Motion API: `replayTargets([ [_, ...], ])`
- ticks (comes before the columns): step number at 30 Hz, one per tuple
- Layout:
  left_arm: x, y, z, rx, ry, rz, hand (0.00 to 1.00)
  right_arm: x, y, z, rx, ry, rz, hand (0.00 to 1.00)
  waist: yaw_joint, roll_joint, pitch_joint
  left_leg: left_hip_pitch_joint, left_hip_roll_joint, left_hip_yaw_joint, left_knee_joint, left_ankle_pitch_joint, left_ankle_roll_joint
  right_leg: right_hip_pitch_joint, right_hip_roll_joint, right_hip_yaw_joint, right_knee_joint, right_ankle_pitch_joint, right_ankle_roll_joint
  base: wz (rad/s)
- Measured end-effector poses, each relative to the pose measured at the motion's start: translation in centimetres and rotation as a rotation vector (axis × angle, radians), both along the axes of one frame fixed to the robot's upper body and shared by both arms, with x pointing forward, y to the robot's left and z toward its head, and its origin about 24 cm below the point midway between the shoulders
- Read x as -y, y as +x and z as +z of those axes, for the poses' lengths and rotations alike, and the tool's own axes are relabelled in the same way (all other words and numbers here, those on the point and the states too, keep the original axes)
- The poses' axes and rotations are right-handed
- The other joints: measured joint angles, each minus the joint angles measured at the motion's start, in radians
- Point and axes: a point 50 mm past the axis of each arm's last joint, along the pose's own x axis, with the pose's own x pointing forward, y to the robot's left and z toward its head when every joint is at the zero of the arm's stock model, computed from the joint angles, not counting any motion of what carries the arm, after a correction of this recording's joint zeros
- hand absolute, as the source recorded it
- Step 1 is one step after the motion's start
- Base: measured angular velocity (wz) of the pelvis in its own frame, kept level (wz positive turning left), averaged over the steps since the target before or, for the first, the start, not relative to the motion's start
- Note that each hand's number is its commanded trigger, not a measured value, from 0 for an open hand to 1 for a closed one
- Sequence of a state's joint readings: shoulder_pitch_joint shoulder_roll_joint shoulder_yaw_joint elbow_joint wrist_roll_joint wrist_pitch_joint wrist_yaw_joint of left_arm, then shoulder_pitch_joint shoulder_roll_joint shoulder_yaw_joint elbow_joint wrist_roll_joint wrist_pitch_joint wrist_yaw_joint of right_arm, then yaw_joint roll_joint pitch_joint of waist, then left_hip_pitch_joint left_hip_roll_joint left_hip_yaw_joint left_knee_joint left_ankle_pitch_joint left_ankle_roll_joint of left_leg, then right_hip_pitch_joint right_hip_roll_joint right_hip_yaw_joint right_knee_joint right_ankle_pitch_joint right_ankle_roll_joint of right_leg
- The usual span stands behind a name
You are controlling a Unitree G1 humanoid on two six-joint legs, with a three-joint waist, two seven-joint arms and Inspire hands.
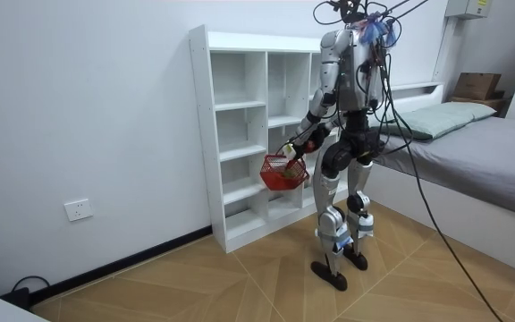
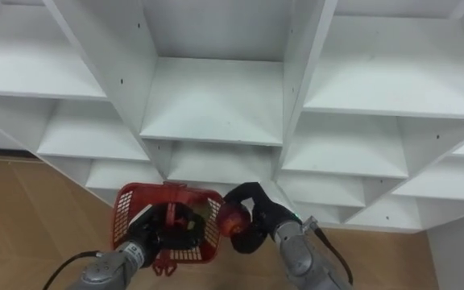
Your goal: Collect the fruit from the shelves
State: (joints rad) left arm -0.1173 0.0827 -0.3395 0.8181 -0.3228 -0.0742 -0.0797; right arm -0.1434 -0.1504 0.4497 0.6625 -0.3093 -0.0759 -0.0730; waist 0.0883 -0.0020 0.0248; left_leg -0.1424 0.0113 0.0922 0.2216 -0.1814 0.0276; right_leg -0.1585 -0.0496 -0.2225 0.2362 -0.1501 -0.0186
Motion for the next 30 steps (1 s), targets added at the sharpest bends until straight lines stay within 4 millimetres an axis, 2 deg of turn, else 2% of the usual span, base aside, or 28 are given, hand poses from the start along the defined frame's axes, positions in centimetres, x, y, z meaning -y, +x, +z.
replayTargets([
  [7, 0.0, -0.2, -0.2, -0.012, 0.003, 0.002, 1.00, -0.3, 0.5, 0.5, 0.013, 0.035, -0.010, 1.00, 0.002, -0.009, 0.0063, 0.000, -0.001, 0.000, 0.001, 0.000, 0.000, 0.000, -0.001, 0.000, 0.000, 0.000, 0.000, 0.00],
  [30, 0.6, -0.5, -0.5, -0.027, -0.004, -0.016, 1.00, -2.0, 1.1, 1.5, 0.053, 0.079, 0.027, 1.00, -0.001, -0.008, 0.0057, -0.002, 0.000, 0.000, 0.009, 0.000, 0.000, 0.003, 0.000, 0.000, 0.002, 0.000, 0.000, 0.00],
])
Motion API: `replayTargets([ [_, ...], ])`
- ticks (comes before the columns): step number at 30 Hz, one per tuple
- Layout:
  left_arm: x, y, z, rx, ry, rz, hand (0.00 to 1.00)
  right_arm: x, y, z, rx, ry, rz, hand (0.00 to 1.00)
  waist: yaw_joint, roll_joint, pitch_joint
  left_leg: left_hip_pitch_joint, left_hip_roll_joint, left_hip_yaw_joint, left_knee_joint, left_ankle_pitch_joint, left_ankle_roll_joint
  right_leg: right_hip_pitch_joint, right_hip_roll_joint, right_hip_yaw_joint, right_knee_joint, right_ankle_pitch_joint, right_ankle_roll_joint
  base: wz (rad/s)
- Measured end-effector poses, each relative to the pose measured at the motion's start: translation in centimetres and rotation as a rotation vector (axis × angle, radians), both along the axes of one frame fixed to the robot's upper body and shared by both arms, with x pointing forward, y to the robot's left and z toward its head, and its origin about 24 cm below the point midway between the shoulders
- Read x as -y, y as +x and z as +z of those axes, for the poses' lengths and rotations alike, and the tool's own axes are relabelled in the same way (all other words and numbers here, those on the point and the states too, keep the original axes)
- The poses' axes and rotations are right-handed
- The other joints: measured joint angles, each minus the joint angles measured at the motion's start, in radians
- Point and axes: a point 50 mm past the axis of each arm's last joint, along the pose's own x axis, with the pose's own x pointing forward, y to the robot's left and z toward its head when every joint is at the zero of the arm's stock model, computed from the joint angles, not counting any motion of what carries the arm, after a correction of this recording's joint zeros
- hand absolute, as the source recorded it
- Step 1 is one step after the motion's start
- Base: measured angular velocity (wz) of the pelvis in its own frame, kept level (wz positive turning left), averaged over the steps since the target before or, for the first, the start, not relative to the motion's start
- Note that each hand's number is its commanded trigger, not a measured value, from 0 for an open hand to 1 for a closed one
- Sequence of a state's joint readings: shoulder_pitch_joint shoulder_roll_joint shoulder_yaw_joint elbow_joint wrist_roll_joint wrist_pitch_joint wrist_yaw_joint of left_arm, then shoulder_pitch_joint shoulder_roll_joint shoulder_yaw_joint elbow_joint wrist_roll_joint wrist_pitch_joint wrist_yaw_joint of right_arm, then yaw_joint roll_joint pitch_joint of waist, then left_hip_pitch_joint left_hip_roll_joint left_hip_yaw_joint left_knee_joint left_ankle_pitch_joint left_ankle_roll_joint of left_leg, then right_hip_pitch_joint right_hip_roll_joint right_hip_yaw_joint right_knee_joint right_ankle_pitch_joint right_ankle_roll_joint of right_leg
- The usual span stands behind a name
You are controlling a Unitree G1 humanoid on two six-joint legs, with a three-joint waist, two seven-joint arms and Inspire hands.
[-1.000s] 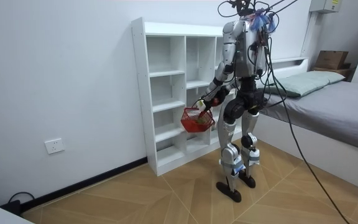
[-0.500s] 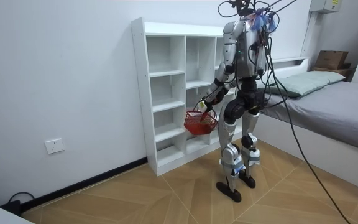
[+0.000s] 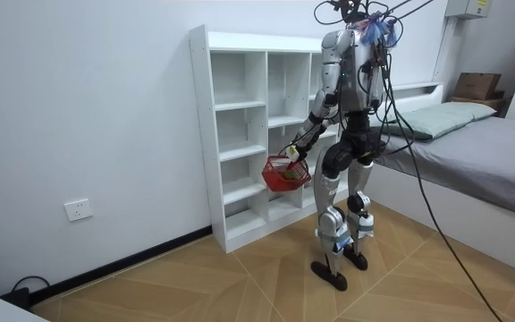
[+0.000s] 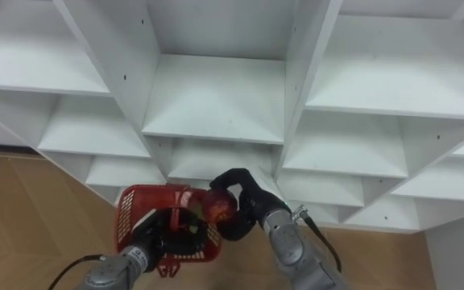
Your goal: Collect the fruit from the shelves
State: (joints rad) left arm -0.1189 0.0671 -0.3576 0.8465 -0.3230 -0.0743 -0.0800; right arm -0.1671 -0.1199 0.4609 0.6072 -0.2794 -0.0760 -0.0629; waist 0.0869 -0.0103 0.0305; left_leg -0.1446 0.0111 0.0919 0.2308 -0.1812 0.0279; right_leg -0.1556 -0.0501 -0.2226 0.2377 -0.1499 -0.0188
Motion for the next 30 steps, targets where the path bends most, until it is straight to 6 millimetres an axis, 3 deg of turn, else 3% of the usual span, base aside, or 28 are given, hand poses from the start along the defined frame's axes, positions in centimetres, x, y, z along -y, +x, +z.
replayTargets([
  [30, 0.20, 0.07, 0.04, 0.001, -0.005, -0.003, 1.00, -0.37, -0.53, -0.86, -0.056, 0.039, 0.003, 1.00, -0.007, 0.002, -0.0005, -0.002, 0.000, -0.013, 0.007, 0.000, 0.000, 0.009, 0.000, -0.012, -0.001, 0.000, 0.000, 0.00],
])
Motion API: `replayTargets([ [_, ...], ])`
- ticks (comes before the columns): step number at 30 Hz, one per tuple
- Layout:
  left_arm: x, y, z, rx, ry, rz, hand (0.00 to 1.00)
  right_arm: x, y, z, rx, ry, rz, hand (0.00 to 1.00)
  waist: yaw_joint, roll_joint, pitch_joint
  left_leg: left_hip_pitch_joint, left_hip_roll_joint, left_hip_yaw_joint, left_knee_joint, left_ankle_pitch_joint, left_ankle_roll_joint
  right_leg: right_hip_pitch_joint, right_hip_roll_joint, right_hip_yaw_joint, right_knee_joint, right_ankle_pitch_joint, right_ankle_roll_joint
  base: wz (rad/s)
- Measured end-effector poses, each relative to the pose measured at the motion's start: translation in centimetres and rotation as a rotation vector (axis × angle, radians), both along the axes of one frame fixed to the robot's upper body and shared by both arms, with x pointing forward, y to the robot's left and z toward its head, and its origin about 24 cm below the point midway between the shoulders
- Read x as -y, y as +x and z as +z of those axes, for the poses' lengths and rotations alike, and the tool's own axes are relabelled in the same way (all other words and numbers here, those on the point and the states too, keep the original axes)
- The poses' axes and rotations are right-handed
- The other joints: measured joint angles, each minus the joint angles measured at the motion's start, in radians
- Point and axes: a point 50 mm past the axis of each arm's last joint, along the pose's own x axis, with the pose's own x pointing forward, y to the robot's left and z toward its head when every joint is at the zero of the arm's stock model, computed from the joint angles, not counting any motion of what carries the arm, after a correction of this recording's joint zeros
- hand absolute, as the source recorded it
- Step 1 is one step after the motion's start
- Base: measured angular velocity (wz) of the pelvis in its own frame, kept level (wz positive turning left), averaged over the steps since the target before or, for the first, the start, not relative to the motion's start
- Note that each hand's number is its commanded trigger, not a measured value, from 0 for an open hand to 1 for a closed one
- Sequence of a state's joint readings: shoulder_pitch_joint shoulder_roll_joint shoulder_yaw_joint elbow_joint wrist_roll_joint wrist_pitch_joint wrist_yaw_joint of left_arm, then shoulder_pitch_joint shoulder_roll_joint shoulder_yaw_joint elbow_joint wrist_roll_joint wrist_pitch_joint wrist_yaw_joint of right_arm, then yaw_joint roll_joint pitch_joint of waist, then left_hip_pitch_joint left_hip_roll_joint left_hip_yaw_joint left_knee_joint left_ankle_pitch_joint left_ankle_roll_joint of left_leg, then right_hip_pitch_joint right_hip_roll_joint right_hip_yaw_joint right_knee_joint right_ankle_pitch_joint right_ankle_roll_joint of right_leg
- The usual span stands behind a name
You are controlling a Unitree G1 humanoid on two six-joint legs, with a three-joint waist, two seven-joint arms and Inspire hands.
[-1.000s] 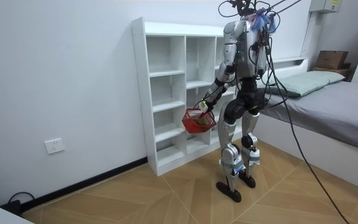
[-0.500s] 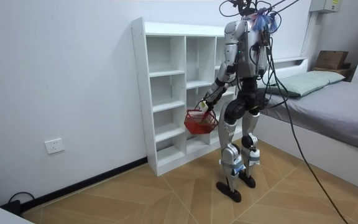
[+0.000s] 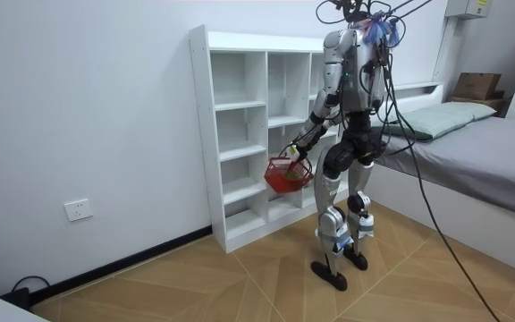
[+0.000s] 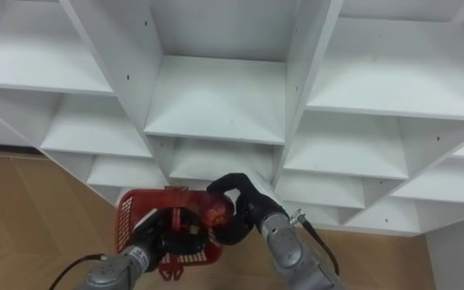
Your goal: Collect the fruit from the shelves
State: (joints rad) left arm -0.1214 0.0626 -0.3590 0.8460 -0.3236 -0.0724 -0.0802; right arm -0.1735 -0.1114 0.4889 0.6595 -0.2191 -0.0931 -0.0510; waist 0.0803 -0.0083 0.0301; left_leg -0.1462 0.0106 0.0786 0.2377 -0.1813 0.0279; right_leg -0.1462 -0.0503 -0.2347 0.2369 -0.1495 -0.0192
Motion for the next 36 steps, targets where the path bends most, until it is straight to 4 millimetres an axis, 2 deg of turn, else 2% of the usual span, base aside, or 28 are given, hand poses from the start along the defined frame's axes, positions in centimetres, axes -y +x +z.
replayTargets([
  [10, -0.03, -0.01, -0.01, -0.001, 0.002, -0.001, 1.00, 0.22, -0.11, -0.36, 0.000, -0.011, 0.005, 1.00, -0.002, 0.008, 0.0012, -0.004, 0.000, -0.004, -0.001, 0.000, 0.000, -0.002, 0.000, -0.003, 0.001, 0.000, 0.000, 0.00],
  [18, -0.13, 0.44, 0.46, 0.022, 0.001, -0.004, 1.00, 0.23, 0.26, -0.09, 0.015, -0.011, 0.001, 1.00, -0.024, 0.007, 0.0011, -0.012, -0.001, -0.007, 0.002, 0.000, 0.000, -0.007, -0.003, -0.012, 0.001, 0.000, 0.000, 0.02],
  [32, -0.15, 0.48, 0.51, 0.023, 0.001, -0.005, 1.00, 0.23, 0.27, -0.05, 0.020, -0.009, 0.002, 1.00, -0.024, 0.007, 0.0008, -0.017, -0.001, -0.008, 0.008, 0.000, 0.000, -0.011, -0.002, -0.011, 0.002, 0.000, 0.000, 0.00],
  [33, -0.15, 0.48, 0.51, 0.023, 0.001, -0.005, 1.00, 0.23, 0.27, -0.05, 0.020, -0.009, 0.002, 0.85, -0.024, 0.007, 0.0008, -0.017, -0.001, -0.009, 0.008, 0.000, 0.000, -0.010, -0.002, -0.011, 0.002, 0.000, 0.000, 0.00],
  [34, -0.15, 0.48, 0.51, 0.023, 0.001, -0.005, 1.00, 0.24, 0.27, -0.06, 0.020, -0.009, 0.002, 0.13, -0.024, 0.007, 0.0008, -0.017, -0.001, -0.010, 0.008, 0.000, 0.000, -0.010, -0.002, -0.011, 0.002, 0.000, 0.000, 0.00],
  [35, -0.15, 0.48, 0.51, 0.023, 0.001, -0.005, 1.00, 0.23, 0.26, -0.06, 0.020, -0.012, 0.005, 0.00, -0.023, 0.007, 0.0008, -0.017, -0.001, -0.010, 0.010, 0.000, 0.000, -0.010, -0.002, -0.010, 0.002, 0.000, 0.000, 0.00],
  [36, -0.15, 0.48, 0.51, 0.022, 0.001, -0.005, 1.00, 0.22, 0.26, -0.06, 0.021, -0.012, 0.006, 0.00, -0.022, 0.007, 0.0008, -0.018, 0.000, -0.010, 0.012, 0.000, 0.000, -0.010, -0.001, -0.010, 0.002, 0.000, 0.000, 0.00],
])
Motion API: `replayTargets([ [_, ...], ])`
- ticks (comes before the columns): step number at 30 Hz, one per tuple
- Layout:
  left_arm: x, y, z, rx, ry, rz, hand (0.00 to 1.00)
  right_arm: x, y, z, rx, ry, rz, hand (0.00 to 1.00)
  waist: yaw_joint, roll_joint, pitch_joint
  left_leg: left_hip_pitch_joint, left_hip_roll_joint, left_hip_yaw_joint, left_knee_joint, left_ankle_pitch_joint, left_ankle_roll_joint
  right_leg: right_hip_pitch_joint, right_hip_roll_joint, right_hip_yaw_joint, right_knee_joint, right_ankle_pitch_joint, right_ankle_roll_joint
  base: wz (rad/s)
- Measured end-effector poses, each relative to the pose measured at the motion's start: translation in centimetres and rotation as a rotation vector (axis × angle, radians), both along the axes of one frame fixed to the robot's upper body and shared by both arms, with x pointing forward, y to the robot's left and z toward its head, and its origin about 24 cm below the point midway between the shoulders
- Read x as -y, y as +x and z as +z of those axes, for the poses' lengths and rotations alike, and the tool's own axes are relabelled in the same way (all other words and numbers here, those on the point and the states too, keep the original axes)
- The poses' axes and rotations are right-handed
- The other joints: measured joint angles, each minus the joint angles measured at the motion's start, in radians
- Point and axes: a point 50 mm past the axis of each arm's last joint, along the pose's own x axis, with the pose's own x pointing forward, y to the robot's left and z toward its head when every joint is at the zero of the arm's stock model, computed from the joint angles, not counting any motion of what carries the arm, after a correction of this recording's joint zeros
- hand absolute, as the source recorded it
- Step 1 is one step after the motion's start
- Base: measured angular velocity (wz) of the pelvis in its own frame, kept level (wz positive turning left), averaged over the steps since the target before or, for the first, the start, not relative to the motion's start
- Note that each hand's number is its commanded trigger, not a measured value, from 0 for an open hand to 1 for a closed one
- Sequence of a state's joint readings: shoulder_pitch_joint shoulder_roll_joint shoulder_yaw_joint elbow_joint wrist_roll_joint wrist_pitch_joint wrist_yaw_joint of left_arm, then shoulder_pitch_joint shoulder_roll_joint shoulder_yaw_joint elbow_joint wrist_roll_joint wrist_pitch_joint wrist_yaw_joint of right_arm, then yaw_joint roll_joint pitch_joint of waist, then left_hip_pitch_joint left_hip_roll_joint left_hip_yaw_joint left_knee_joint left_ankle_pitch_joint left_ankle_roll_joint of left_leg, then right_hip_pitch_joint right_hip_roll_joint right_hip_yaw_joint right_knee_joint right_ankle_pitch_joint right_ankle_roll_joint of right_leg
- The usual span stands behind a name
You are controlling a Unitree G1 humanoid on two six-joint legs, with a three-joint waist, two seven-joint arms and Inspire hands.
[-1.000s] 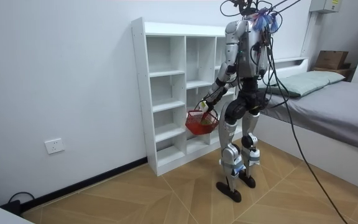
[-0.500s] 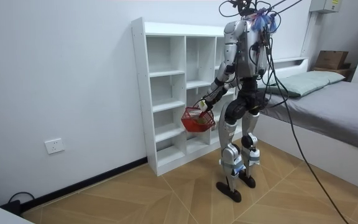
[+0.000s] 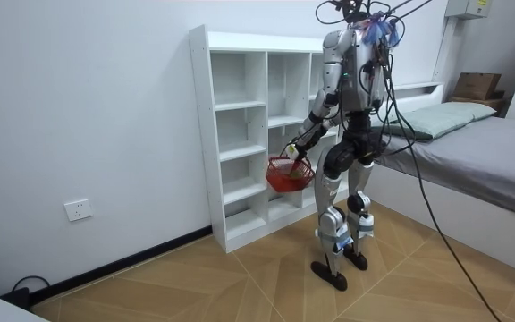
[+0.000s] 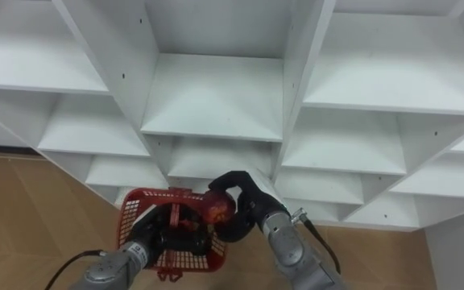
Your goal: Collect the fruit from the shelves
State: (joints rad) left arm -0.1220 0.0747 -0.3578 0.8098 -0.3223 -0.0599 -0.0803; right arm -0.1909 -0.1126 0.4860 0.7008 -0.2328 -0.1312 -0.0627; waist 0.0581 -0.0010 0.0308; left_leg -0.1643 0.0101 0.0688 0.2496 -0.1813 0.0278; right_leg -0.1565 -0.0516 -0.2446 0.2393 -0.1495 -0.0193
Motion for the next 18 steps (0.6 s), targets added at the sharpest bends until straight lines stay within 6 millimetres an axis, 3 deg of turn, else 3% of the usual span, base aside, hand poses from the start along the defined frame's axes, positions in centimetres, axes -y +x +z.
replayTargets([
  [18, 0.4, 0.9, 1.2, 0.071, -0.030, -0.023, 1.00, 1.5, -2.0, -2.2, -0.134, -0.097, 0.029, 0.00, 0.005, 0.006, -0.0037, -0.001, 0.000, -0.002, 0.004, 0.000, 0.000, -0.002, 0.002, 0.001, 0.010, 0.000, 0.000, 0.00],
])
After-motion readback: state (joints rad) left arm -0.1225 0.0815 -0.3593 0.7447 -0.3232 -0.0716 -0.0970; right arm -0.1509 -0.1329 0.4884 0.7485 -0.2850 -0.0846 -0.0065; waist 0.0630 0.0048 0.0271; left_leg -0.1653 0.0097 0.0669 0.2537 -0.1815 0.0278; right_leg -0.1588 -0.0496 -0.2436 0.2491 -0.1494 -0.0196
